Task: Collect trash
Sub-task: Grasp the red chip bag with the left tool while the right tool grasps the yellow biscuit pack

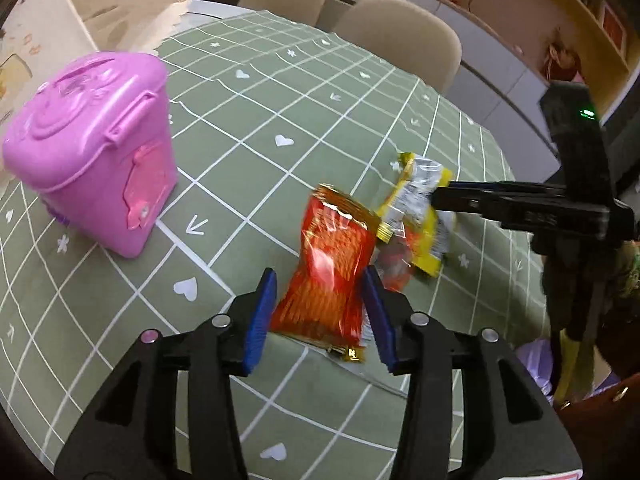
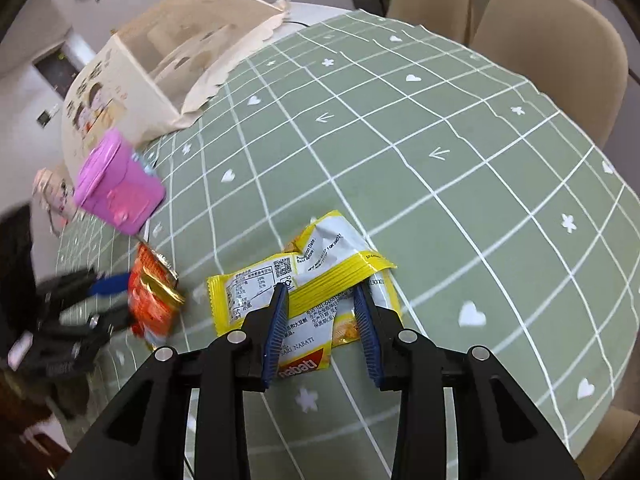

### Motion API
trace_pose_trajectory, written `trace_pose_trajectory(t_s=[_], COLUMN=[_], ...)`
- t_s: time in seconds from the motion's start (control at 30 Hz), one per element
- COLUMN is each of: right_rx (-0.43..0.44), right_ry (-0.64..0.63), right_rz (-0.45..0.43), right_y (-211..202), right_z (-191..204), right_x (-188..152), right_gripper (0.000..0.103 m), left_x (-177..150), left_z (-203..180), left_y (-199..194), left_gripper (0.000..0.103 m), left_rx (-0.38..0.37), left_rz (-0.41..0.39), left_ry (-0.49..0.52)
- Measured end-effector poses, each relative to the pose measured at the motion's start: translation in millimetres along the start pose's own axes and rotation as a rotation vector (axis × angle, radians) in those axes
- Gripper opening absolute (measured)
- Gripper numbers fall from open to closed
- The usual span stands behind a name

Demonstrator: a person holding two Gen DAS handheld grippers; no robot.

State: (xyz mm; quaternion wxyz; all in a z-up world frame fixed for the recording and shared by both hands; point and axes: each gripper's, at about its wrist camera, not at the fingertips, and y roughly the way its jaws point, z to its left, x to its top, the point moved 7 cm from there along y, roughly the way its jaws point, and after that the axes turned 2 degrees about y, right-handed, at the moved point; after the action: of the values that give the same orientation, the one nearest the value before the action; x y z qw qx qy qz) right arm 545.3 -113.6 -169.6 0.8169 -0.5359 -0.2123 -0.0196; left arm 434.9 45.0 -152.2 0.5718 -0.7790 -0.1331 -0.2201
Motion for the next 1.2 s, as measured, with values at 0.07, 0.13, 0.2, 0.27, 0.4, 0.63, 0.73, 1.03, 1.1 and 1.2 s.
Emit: trace_pose_trajectory(t_s=[0.07, 0.13, 0.2, 0.27, 0.4, 0.63, 0.73, 1.03, 1.1, 1.2], right_rx=[0.005, 0.002, -0.005, -0.024, -0.102, -0.078, -0.076, -0.116, -0.13, -0.171], right_ry=[0.032, 0.054, 0.058, 0.036, -0.08, 0.002, 0.154, 0.369, 0.375, 0.355], right_rz=[0.003, -0.004, -0.013, -0.024, -0.068, -0.11, -0.118, -0.155, -0.159, -0.181], right_y=[3.8, 5.6, 6.5, 4.7, -10.9, -45.1, -49.8, -23.0, -11.6, 0.8], right_z=[1.2, 2.8, 4.5, 6.2, 12.0, -2.4, -17.7, -3.8, 2.1, 10.4], right_x=[5.4, 6.6, 7.6, 6.2, -1.9, -10.8, -9.1, -2.6, 4.7, 14.8], right_gripper=[0.034, 0.034, 0.034, 0.034, 0.01, 0.008, 0.011, 0.037, 0.044, 0.049], left_x=[-0.8, -0.1, -0.4, -0.3, 7.2, 14.2, 14.4, 19.1, 14.6, 6.7], left_z=[-1.7, -1.7, -0.8, -3.4, -5.0, -9.1, -8.5, -1.0, 7.2, 20.8], left_y=[-0.5, 1.6, 0.3, -5.7, -13.0, 8.2, 19.9, -19.0, -34.8, -48.5], left_gripper=[0.042, 0.042, 0.043, 0.044, 0.051, 0.052, 0.051, 0.027, 0.027, 0.029], left_rx=[0.02, 0.027, 0.016, -0.012, -0.011, 0.054, 0.073, 0.006, 0.001, 0.009], left_rz=[-0.004, -0.003, -0.004, -0.019, -0.053, -0.02, 0.006, -0.092, -0.109, -0.119], left_ry=[0.012, 0.013, -0.002, -0.014, 0.006, 0.059, 0.046, -0.039, -0.074, -0.102])
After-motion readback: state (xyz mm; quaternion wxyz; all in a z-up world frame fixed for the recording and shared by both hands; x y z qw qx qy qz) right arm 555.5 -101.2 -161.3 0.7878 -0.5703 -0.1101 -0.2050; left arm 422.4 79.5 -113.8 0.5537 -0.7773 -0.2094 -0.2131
